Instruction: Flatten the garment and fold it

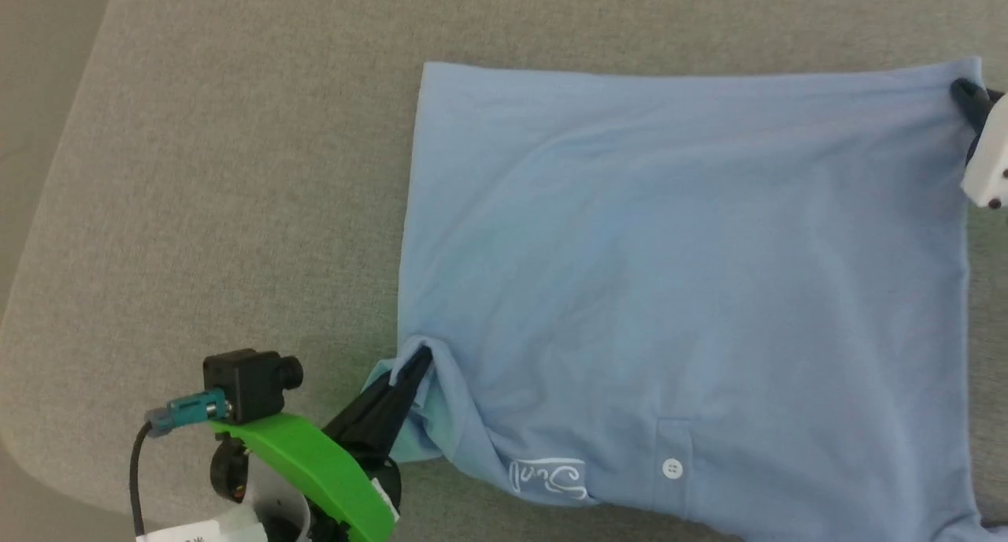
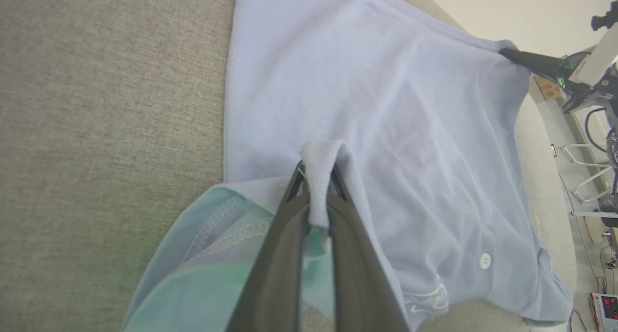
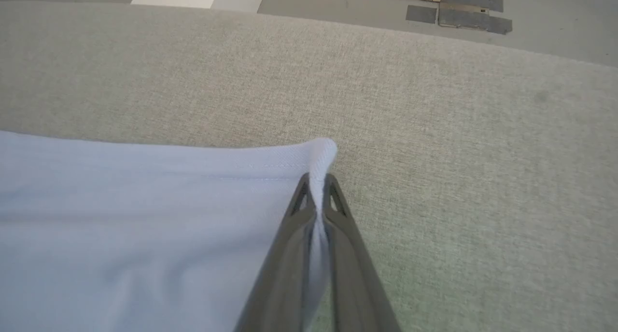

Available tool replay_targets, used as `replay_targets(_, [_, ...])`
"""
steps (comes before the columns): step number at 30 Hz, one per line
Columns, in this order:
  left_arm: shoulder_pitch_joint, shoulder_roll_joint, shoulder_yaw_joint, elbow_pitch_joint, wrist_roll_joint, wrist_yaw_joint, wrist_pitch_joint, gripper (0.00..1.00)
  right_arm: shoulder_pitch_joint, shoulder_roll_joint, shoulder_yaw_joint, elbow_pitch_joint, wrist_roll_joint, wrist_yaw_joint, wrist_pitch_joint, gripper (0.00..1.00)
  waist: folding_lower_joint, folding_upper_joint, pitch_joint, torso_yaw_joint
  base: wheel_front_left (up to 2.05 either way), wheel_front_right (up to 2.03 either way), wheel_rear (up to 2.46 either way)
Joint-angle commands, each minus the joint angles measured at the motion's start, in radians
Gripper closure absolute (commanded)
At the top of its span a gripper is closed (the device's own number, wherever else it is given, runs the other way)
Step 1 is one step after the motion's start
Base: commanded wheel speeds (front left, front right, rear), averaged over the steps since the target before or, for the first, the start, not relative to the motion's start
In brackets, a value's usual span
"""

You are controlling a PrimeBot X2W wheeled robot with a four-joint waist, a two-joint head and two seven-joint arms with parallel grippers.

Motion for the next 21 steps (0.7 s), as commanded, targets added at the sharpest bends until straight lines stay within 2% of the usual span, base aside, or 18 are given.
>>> replay_targets(1, [-0.006,0.012,0.007,0.002,0.01,0.005,-0.001,1.0,0.027,-0.003,-0.005,-0.017,0.022,-0.002,-0.021,1.0,-0.0001,0.0,-0.092,-0.063,0.0,0.0,0.0])
replay_targets(7, [0.045,0.043,0.026,0.005,0.015,0.033,0.013,1.0,0.185,-0.024,-0.059,-0.11,0.097,-0.002,-0.057,1.0,-0.0001,0.0,-0.228,-0.138,0.0,0.0,0.0])
replay_targets(11, [0.087,0.049,0.029,-0.003,0.006,0.049,0.022,1.0,0.34,-0.025,-0.149,-0.194,0.132,-0.002,-0.047,1.0,-0.0001,0.0,-0.296,-0.186,0.0,0.0,0.0])
replay_targets(17, [0.152,0.056,0.047,-0.031,-0.007,0.076,0.02,1.0,0.576,0.033,-0.297,-0.331,0.155,-0.002,-0.019,1.0,-0.0001,0.0,-0.357,-0.257,0.0,0.0,0.0])
replay_targets(21, [0.19,0.063,0.064,-0.054,-0.014,0.089,0.015,1.0,0.714,0.106,-0.373,-0.421,0.168,-0.002,0.007,1.0,-0.0001,0.0,-0.375,-0.299,0.0,0.0,0.0])
